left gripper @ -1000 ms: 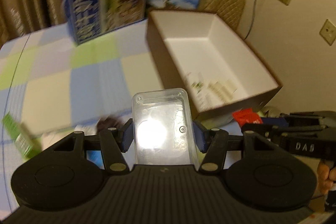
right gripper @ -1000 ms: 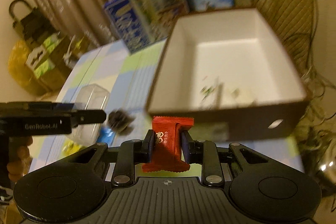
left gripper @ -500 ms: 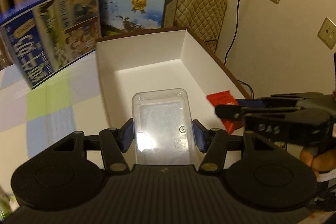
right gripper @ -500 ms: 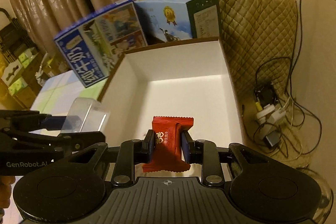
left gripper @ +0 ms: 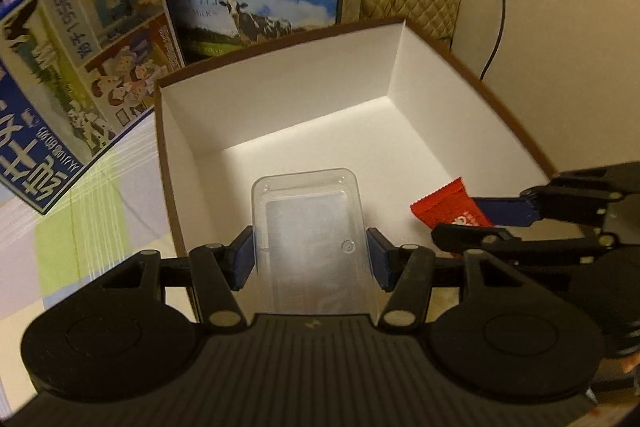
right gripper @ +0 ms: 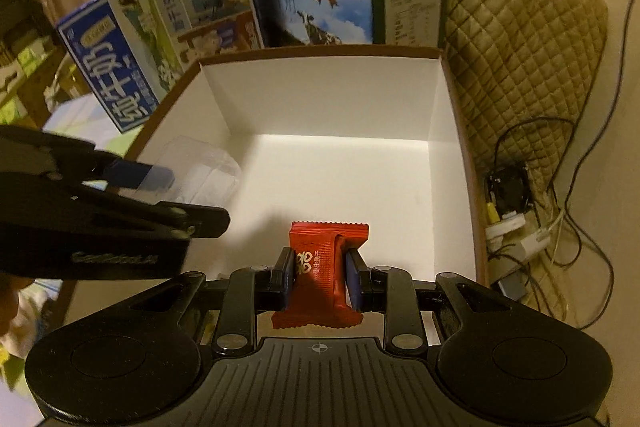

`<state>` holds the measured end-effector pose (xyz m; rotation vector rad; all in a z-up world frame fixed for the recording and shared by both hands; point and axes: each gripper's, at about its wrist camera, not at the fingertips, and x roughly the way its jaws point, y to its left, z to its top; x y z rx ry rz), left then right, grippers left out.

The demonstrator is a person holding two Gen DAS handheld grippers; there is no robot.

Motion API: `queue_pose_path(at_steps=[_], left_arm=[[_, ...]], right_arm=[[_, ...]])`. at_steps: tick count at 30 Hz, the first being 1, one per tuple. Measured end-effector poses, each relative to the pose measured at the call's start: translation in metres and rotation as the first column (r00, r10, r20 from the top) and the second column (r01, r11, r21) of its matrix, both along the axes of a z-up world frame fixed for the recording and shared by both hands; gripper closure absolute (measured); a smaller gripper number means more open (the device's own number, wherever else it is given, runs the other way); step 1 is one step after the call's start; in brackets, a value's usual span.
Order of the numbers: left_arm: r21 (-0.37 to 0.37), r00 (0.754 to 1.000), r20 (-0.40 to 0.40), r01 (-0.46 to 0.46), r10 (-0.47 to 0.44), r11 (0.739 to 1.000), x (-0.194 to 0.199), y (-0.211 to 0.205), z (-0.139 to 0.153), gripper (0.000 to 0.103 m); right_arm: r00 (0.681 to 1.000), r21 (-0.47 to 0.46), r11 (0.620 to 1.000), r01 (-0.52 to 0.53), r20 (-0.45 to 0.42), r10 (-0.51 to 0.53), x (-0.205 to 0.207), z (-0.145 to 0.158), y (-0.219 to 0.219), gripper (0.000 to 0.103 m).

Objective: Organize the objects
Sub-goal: 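Carry the container and candy into the cardboard box and open both tools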

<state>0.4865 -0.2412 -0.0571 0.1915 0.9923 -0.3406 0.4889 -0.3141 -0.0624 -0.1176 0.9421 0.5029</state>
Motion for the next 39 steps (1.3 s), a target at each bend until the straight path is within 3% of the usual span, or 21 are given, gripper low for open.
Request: queue_pose_path(at_steps=[5, 8, 11, 31, 39], left_arm=[[0.061, 0.999, -0.027, 0.021, -0.019, 0.998, 0.018, -0.009, -0.017, 0.050], [0.125, 0.999, -0.006, 0.041, -0.040, 0.991, 0.022, -0.016, -0.024, 0.050], [0.142, 0.999, 0.001, 0.045, -0.046, 0.989, 0.027, -0.018, -0.026, 0.050], [0.061, 1.000, 0.024, 0.004, -0.006, 0.998, 0.021, -0.007, -0.013, 0.029], [-0.028, 0.997, 0.063, -0.042, 0.043, 0.999, -0.002, 0.014, 0.016, 0.018]], right_arm=[[1.000, -0.033, 0.999, -0.009, -0.002, 0.009, 0.011, -0.008, 0.003, 0.079], [1.000, -0.043, 0.999, -0.019, -0.005, 0.019, 0.014, -0.011, 0.003, 0.079], [1.000, -0.048, 0.999, -0.020, -0.009, 0.020, 0.017, -0.013, 0.003, 0.079], [1.000, -0.004, 1.000, 0.017, 0.026, -0.017, 0.021, -0.010, 0.001, 0.079], [0.998, 0.057, 0.998, 0.039, 0.053, -0.042, 0.007, 0.009, -0.010, 0.067]])
